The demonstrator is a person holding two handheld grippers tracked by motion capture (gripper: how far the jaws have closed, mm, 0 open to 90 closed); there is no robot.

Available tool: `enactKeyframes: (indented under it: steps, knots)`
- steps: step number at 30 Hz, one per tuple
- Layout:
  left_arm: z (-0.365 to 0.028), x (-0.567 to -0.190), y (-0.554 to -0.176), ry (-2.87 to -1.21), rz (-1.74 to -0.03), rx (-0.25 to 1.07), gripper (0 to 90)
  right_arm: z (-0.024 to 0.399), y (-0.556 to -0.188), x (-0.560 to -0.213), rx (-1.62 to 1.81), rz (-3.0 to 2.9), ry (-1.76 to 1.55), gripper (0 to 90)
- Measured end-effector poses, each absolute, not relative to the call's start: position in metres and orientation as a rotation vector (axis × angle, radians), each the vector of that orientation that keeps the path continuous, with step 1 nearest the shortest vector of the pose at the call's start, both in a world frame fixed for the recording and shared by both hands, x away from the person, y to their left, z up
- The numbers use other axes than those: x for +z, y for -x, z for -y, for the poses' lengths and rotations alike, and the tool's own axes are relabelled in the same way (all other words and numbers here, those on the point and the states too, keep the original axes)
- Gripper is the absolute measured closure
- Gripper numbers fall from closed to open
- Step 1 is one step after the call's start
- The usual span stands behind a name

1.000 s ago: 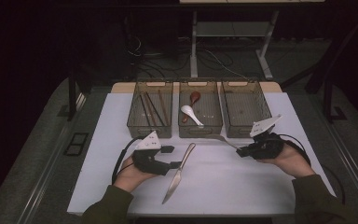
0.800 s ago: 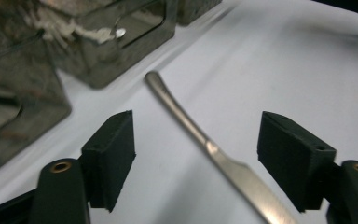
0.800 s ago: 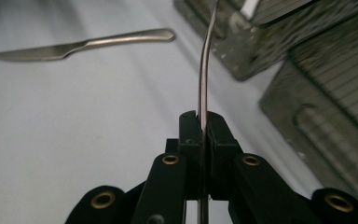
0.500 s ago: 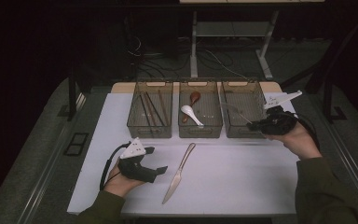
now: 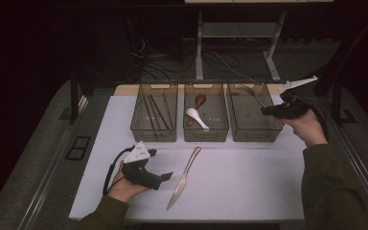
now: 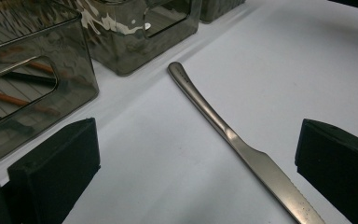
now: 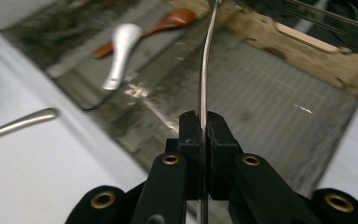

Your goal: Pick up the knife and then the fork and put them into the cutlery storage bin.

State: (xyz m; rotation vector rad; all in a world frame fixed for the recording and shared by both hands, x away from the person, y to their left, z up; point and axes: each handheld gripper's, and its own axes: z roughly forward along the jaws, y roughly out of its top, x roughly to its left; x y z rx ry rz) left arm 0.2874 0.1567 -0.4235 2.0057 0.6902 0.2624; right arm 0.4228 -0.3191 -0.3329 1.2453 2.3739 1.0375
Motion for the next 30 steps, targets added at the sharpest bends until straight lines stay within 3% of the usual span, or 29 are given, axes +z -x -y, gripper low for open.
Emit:
enactKeyframes:
  steps: [30]
  knots:
    - [-0.150,-0.429,-0.287,-2.068,-0.641,0.205,0.0,0.304,-0.469,-0.394,0.711,-2.442,-1.423,86.3]
